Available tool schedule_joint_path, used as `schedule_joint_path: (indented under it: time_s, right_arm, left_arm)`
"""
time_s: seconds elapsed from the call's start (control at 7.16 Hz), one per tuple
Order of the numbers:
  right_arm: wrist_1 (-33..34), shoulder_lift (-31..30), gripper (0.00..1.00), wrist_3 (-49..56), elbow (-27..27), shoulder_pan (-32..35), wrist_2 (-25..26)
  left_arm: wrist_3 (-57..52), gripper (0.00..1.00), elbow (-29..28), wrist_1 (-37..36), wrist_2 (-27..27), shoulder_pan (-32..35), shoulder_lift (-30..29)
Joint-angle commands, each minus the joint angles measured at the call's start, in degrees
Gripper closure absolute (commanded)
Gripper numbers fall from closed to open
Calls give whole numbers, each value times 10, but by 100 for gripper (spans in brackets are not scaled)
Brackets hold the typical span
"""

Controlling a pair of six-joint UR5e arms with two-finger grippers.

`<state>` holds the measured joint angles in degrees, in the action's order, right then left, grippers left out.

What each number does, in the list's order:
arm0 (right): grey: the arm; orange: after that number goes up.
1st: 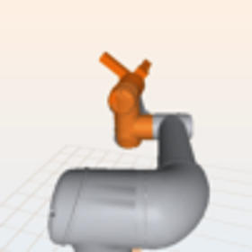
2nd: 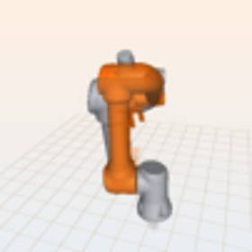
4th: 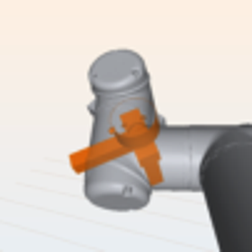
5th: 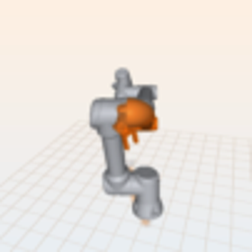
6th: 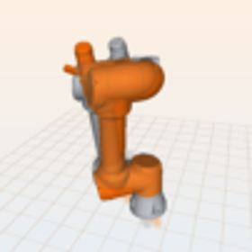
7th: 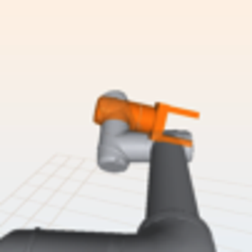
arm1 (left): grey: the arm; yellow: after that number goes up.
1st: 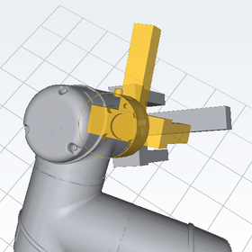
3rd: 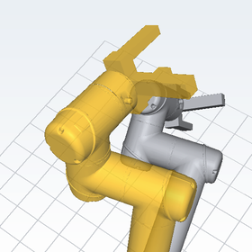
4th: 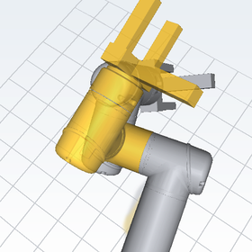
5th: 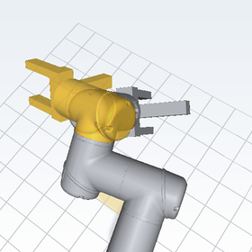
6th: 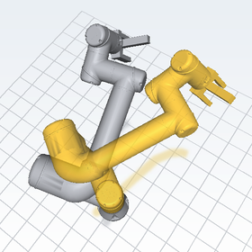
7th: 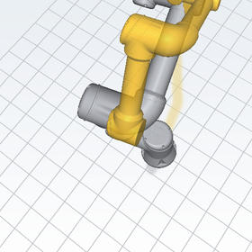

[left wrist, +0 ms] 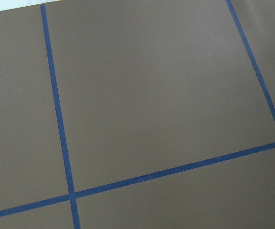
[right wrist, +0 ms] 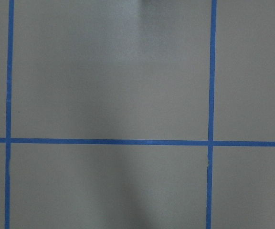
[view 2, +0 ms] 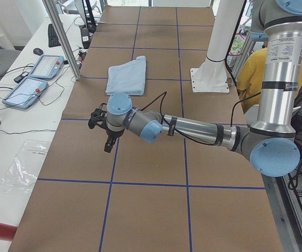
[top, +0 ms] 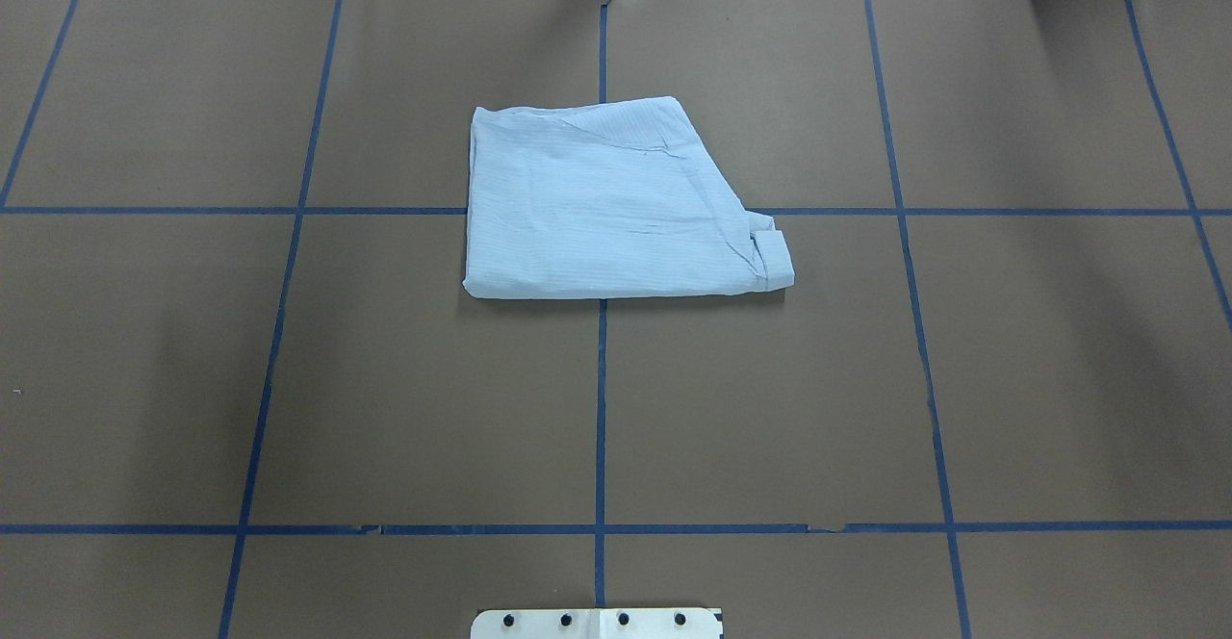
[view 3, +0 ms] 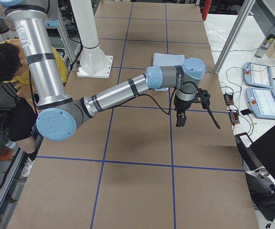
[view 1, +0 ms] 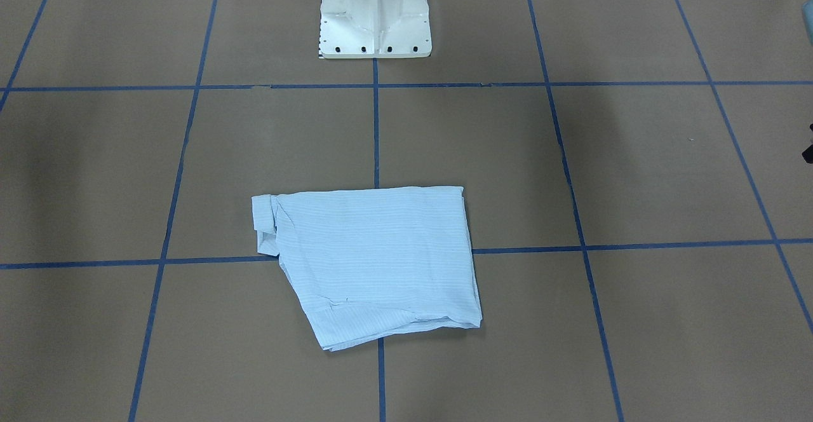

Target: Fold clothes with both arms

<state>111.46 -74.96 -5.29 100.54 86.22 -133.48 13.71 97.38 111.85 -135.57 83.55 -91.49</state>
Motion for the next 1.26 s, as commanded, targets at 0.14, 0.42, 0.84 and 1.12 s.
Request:
schedule_joint_path:
  time_s: [0.14,0.42,0.84,1.12]
  right_arm:
    - [-4,3,0,-3,-2,-9,2]
    - [-6,-17,0,5,-7,-15,4]
    - [-148,-137,0,52,-46,-14,17]
    - [-186,-149,0,49,-61,-14,0]
  left_arm:
    - [0,0,-1,2,2,3,8]
    - [-4,0,-2,5,2,4,18]
    - [-94,0,-18,-1,2,15,26]
    - [-95,0,-32,-2,0,48,26]
